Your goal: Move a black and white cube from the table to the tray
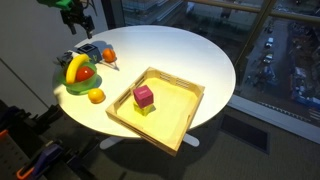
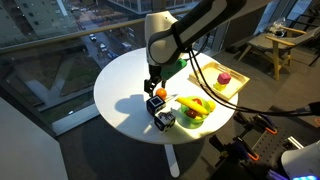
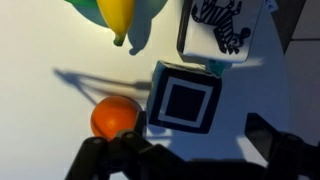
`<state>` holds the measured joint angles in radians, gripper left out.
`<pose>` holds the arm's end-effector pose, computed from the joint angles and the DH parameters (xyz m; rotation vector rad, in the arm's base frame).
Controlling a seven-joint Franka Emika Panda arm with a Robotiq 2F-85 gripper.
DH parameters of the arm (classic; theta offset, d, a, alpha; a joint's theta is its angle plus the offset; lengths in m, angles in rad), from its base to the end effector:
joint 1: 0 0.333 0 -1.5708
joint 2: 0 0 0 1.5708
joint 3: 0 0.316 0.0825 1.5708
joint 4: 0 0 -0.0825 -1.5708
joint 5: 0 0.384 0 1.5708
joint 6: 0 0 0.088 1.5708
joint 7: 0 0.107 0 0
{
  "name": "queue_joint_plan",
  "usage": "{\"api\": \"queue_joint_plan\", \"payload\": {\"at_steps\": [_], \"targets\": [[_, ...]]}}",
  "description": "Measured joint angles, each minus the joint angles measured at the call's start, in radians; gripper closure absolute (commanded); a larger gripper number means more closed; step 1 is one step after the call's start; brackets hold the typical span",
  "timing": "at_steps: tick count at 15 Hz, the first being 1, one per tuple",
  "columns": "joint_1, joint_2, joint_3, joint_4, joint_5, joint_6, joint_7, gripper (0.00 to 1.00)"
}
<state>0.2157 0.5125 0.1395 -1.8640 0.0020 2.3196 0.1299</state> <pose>0.5966 0.2162 0.2391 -3.0676 -0.3201 0.1041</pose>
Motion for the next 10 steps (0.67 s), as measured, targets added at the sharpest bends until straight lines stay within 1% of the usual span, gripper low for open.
{"api": "queue_joint_plan", "payload": {"at_steps": [5, 10], "targets": [[0.018, 0.030, -0.002, -0.008, -0.006, 0.043, 0.000, 0.00], [0.043, 0.034, -0.032, -0.015, -0.037, 0.048, 0.039, 0.00]]}}
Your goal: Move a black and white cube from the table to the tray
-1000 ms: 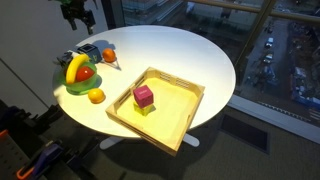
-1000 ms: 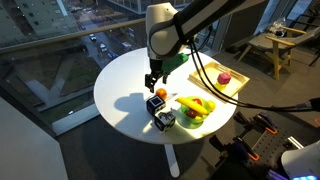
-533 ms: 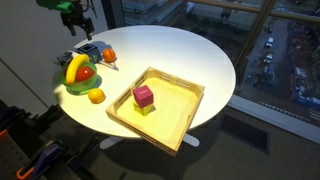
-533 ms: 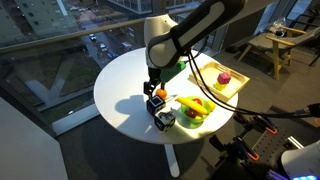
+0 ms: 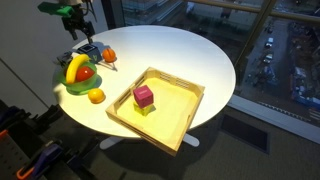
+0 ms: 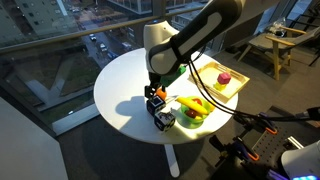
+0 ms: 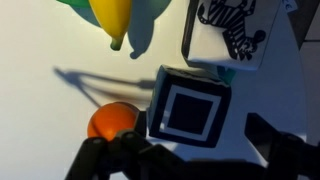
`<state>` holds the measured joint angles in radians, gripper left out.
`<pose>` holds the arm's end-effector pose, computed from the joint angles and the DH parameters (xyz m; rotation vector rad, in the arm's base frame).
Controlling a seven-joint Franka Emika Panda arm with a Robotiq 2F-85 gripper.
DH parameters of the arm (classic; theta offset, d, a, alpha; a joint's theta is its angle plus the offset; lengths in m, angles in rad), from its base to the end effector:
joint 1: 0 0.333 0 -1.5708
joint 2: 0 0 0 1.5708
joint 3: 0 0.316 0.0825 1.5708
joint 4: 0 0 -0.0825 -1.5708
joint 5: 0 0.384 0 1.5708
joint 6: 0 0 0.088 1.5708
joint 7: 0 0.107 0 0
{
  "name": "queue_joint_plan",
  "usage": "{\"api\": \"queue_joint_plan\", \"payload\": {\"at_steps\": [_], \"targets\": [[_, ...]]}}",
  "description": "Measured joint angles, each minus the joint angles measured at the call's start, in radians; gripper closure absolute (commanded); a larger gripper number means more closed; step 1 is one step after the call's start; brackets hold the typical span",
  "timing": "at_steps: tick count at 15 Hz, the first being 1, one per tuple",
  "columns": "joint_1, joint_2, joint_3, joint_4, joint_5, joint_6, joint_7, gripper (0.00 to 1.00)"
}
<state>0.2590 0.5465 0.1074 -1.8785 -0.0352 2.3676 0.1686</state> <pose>0.5906 0.2227 0.2146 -3.1062 -0.3267 0.0944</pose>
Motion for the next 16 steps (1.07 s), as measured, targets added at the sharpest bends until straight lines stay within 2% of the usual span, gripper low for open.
{"api": "queue_joint_plan", "payload": {"at_steps": [11, 16], "targets": [[0.044, 0.014, -0.051, -0.003, -0.040, 0.001, 0.142, 0.00], [0.048, 0.042, -0.061, 0.007, -0.040, 0.001, 0.162, 0.00]]}}
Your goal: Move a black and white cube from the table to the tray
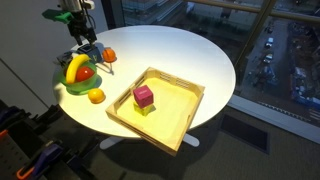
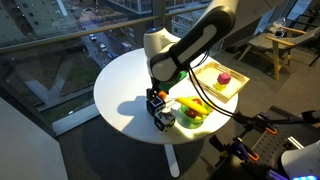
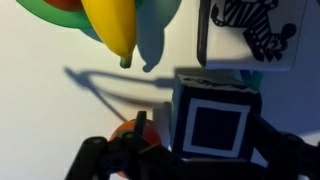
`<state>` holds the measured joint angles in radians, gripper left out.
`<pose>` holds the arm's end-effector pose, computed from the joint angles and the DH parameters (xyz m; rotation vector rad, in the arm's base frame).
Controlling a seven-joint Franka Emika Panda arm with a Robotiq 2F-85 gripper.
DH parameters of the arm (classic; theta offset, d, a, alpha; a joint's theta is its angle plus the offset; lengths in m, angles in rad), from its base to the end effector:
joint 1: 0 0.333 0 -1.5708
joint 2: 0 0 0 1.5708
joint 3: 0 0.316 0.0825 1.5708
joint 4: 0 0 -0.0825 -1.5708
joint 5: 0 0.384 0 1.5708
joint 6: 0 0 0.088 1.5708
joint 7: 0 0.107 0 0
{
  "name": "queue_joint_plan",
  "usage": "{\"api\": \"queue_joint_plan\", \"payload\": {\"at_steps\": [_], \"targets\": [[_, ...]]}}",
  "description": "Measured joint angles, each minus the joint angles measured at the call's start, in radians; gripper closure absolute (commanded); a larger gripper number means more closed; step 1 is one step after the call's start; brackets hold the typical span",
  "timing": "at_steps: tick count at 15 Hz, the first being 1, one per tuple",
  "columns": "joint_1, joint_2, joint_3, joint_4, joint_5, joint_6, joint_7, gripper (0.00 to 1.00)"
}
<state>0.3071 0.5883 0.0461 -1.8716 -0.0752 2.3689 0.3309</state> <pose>0.5900 0.2153 0.1897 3.0845 0.1110 -0.1182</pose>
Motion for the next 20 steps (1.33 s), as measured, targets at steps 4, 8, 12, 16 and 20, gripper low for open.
{"api": "queue_joint_plan", "payload": {"at_steps": [4, 8, 12, 16, 20], "targets": [[0.000, 0.024, -0.003, 0.019, 0.000, 0.000, 0.000, 0.00], [0.005, 0.034, -0.003, 0.037, 0.000, 0.000, 0.000, 0.00], [0.008, 0.041, -0.003, 0.043, 0.000, 0.000, 0.000, 0.00], [0.011, 0.049, -0.003, 0.053, 0.000, 0.000, 0.000, 0.00], [0.017, 0.057, -0.003, 0.071, 0.000, 0.000, 0.000, 0.00]]}}
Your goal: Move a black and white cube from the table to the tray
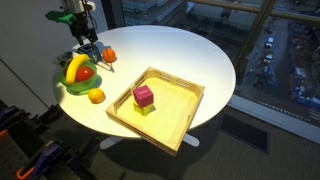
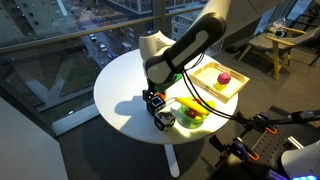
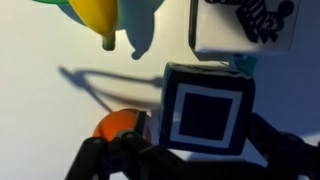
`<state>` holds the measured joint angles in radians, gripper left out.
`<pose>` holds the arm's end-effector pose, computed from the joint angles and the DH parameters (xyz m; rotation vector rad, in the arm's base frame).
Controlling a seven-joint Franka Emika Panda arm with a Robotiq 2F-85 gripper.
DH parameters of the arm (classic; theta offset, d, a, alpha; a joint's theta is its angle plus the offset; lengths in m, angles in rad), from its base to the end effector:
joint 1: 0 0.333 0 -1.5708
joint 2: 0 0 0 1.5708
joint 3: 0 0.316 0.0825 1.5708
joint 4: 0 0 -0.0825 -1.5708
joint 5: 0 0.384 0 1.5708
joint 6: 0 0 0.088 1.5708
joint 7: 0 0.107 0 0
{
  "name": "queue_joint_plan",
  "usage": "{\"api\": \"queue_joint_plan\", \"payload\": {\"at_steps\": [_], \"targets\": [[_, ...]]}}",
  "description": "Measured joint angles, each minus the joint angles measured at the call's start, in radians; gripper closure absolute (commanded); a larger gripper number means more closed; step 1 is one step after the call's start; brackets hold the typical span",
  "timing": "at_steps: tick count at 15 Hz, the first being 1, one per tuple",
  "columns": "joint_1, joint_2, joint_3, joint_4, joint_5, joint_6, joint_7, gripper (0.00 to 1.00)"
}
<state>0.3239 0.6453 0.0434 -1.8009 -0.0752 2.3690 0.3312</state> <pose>0.6028 0.2292 0.1807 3.0888 0.1302 -0.0978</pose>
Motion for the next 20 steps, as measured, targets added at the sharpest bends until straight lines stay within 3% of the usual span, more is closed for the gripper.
{"api": "queue_joint_plan", "payload": {"at_steps": [20], "targets": [[0.006, 0.033, 0.002, 0.023, 0.000, 0.000, 0.000, 0.00]]}}
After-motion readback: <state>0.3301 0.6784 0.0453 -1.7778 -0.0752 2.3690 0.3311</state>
